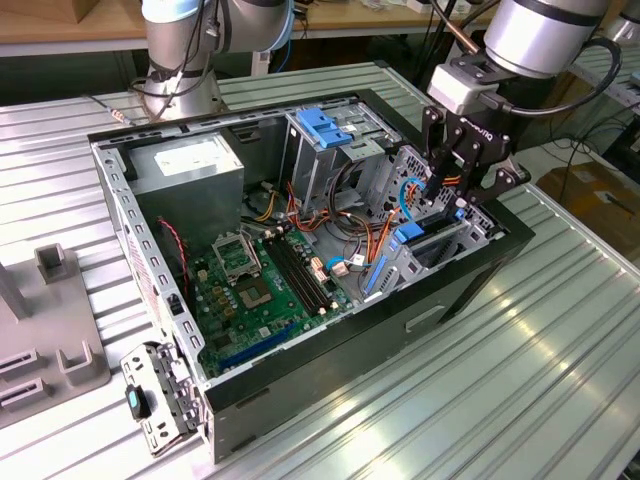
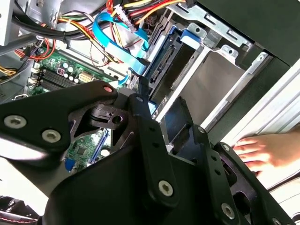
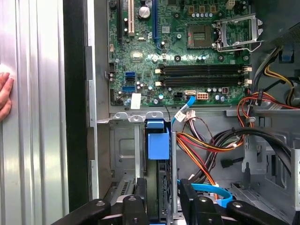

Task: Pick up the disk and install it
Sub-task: 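Insert the disk into the insertion slot, then insert the first disk wire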

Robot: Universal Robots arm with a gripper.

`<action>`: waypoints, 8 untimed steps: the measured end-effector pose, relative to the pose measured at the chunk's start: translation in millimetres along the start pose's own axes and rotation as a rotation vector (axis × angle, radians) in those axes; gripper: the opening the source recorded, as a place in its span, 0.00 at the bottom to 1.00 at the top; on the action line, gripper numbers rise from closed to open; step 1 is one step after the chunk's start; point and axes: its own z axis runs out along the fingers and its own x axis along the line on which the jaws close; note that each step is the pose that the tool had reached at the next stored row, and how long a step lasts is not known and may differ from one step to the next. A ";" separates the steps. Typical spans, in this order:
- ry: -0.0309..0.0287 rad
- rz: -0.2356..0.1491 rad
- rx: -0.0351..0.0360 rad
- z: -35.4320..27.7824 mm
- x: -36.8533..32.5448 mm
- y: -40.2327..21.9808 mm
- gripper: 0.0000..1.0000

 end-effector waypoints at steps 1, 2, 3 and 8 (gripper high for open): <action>-0.0005 0.000 0.0000 1.8 -0.1 0.0 0.42; -0.0001 0.000 0.0000 4.8 -0.1 0.0 0.42; 0.0000 0.000 0.0000 5.8 -0.2 0.0 0.42; -0.0001 0.000 0.0000 6.5 -0.2 0.0 0.42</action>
